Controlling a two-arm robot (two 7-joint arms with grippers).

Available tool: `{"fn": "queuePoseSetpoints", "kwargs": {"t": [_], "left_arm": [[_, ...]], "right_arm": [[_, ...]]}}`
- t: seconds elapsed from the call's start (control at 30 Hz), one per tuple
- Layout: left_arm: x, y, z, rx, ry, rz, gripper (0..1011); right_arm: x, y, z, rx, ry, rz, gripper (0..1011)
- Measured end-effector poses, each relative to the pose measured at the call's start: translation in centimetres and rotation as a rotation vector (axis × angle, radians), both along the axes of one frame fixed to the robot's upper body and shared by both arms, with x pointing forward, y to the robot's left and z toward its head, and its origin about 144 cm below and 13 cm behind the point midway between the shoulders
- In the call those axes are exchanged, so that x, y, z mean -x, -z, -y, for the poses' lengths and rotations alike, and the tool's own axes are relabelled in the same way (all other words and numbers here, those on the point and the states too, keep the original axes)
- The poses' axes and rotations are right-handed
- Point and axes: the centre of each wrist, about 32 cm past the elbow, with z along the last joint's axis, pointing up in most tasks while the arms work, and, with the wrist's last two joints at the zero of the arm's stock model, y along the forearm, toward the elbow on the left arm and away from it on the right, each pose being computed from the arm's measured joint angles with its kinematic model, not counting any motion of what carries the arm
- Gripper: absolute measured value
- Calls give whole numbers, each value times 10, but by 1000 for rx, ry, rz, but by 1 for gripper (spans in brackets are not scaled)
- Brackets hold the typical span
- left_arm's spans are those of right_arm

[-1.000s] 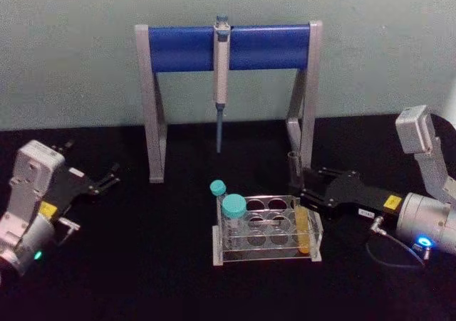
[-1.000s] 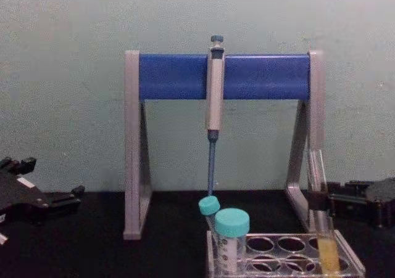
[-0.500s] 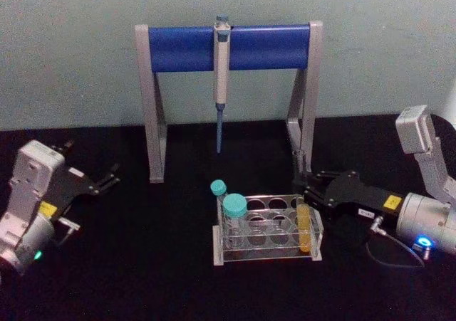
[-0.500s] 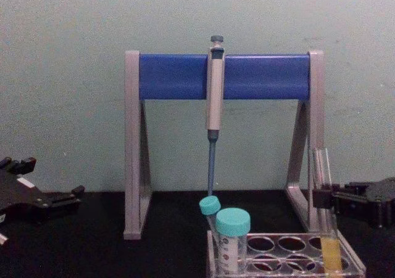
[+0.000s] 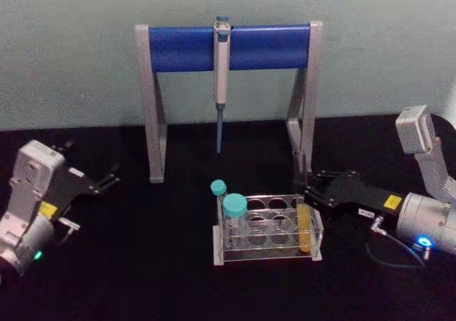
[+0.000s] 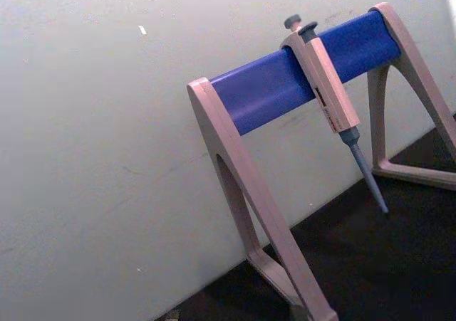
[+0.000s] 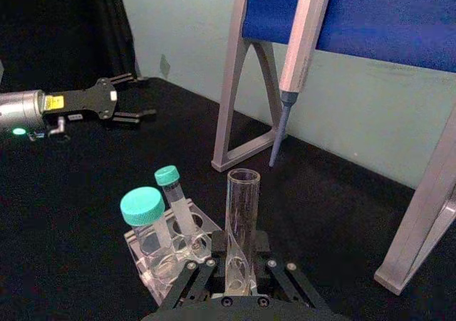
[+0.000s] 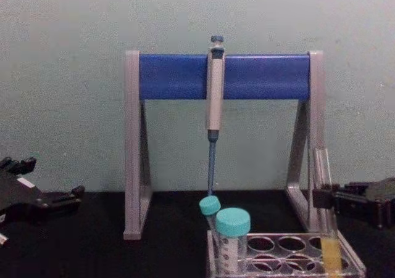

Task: Pick up the test tube from the test tube rack, shake it, then place it back into the test tube rack.

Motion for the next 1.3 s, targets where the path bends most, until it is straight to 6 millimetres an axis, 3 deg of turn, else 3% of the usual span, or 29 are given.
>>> {"fn": "queuePoseSetpoints", "kwargs": {"t": [0.5, 1.03, 1.3], "left_arm": [[0, 0, 0, 0, 0, 0, 1001], [0, 0, 0, 0, 0, 0, 1001], [0, 0, 0, 0, 0, 0, 1001]], "right_arm": [[4, -6, 2, -73, -23, 19, 228], [6, -43, 4, -114, 6, 200, 228], [0, -49, -2, -92, 57, 262, 228]]}}
